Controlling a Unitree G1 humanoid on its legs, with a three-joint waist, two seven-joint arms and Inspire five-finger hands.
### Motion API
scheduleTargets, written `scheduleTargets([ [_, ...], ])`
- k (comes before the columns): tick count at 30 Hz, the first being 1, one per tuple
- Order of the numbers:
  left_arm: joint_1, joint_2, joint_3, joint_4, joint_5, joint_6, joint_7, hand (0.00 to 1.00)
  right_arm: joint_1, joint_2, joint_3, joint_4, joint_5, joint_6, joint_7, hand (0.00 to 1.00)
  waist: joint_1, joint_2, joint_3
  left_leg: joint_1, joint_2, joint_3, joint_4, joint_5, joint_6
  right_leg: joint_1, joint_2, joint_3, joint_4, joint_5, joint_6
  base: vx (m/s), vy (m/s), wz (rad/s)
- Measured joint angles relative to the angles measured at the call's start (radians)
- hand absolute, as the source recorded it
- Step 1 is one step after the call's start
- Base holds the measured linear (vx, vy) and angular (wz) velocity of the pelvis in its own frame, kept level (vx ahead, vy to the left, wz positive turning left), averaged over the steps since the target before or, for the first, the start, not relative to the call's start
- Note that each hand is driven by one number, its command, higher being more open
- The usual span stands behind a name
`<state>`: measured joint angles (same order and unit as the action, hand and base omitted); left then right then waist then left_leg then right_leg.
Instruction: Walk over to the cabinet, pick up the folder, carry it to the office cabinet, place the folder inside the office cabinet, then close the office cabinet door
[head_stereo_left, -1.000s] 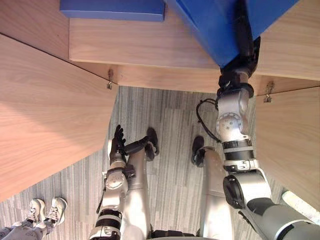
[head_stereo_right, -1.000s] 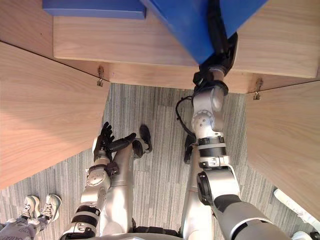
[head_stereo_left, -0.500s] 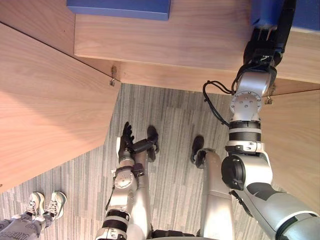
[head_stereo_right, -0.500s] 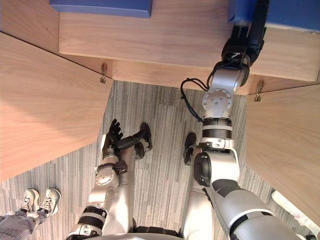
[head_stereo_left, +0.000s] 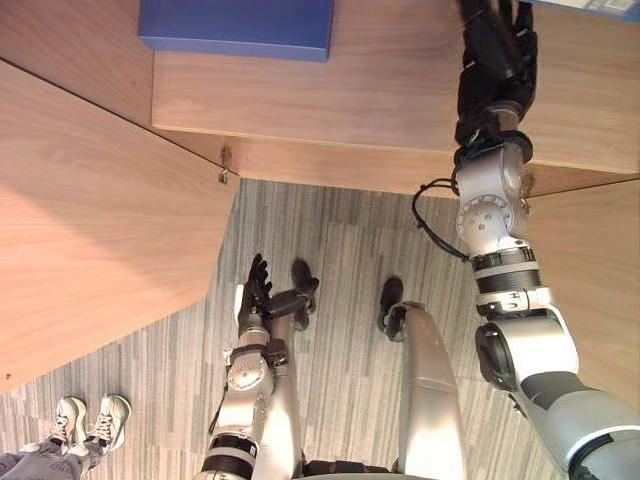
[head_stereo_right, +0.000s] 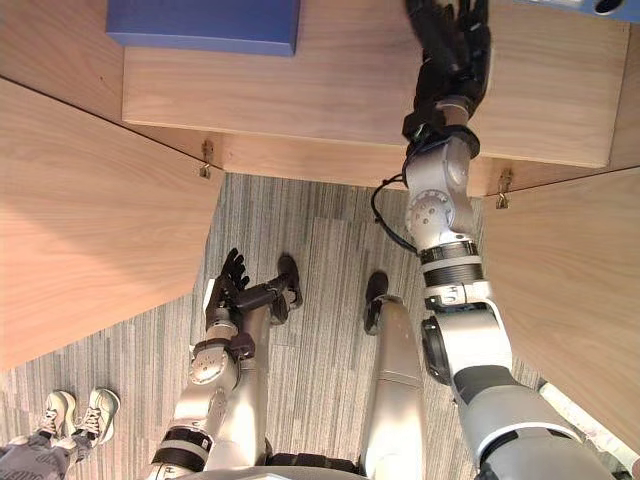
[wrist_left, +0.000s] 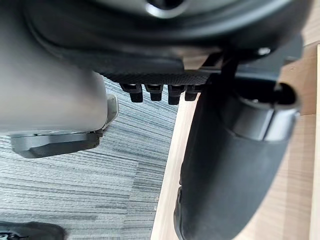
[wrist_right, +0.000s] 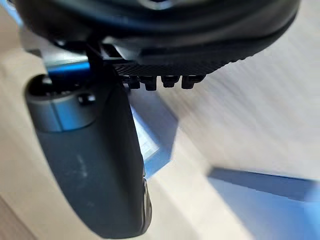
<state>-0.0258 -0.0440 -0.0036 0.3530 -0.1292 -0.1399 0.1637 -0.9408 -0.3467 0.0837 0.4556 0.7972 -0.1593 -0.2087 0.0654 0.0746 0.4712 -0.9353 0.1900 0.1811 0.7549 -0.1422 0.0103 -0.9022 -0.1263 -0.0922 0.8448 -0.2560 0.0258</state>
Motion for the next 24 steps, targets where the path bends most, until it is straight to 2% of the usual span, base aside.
scheduleTargets([
  [1,0.004,0.000,-0.001,0.000,0.000,-0.001,-0.001,1.00,0.009,-0.012,0.020,0.000,-0.019,0.003,0.014,1.00,0.000,0.000,-0.001,0.003,0.000,0.002,-0.004,0.000,0.000,0.003,0.000,0.000,-0.005,0.000,0.000,0.03,-0.030,-0.01],
  [2,0.010,0.002,-0.002,-0.001,0.000,-0.006,-0.006,1.00,0.025,-0.035,0.055,0.000,-0.063,0.012,0.042,0.00,-0.001,0.000,-0.001,0.009,-0.001,0.005,-0.013,0.000,0.000,0.009,-0.001,-0.001,-0.013,0.000,0.001,0.05,-0.027,0.02],
  [5,0.018,0.008,-0.004,-0.001,0.000,-0.013,-0.018,1.00,0.064,-0.091,0.120,0.007,-0.170,0.032,0.094,0.00,-0.002,-0.001,-0.002,0.014,-0.002,0.014,-0.026,0.002,0.002,0.014,-0.006,-0.003,-0.025,0.001,0.001,0.06,-0.021,0.03],
  [7,0.027,0.015,-0.004,-0.001,0.000,-0.017,-0.030,1.00,0.095,-0.131,0.140,0.013,-0.333,0.027,0.124,0.00,-0.005,-0.001,-0.002,0.021,-0.006,0.024,-0.035,0.004,0.005,0.021,-0.015,-0.010,-0.027,0.001,0.001,0.07,-0.015,0.06],
  [10,0.045,0.033,-0.004,-0.001,0.002,-0.017,-0.049,1.00,0.099,-0.182,0.163,0.065,-0.475,0.028,0.155,0.00,-0.008,-0.005,-0.004,0.045,-0.009,0.030,-0.048,0.004,0.005,0.046,-0.021,-0.016,-0.043,0.001,0.001,0.03,-0.021,0.04],
  [12,0.056,0.045,-0.005,-0.001,0.003,-0.019,-0.061,1.00,0.098,-0.198,0.168,0.098,-0.517,0.028,0.180,0.00,-0.007,-0.012,-0.010,0.049,-0.012,0.035,-0.055,0.003,0.004,0.047,-0.026,-0.017,-0.046,0.001,0.001,-0.02,-0.038,0.05],
  [19,0.059,0.068,-0.004,0.001,0.003,-0.017,-0.084,1.00,0.122,-0.201,0.180,0.146,-0.504,0.024,0.232,0.00,-0.004,-0.036,-0.023,0.052,-0.010,0.050,-0.055,0.002,0.003,0.047,-0.031,-0.014,-0.047,0.001,0.002,-0.01,-0.015,0.00],
  [24,0.059,0.070,-0.003,0.002,0.002,-0.017,-0.079,1.00,0.129,-0.146,0.147,0.150,-0.503,0.038,0.180,0.00,-0.003,-0.040,-0.025,0.051,-0.005,0.059,-0.055,0.002,0.003,0.046,-0.030,-0.014,-0.052,0.003,0.005,-0.01,-0.038,-0.02],
])
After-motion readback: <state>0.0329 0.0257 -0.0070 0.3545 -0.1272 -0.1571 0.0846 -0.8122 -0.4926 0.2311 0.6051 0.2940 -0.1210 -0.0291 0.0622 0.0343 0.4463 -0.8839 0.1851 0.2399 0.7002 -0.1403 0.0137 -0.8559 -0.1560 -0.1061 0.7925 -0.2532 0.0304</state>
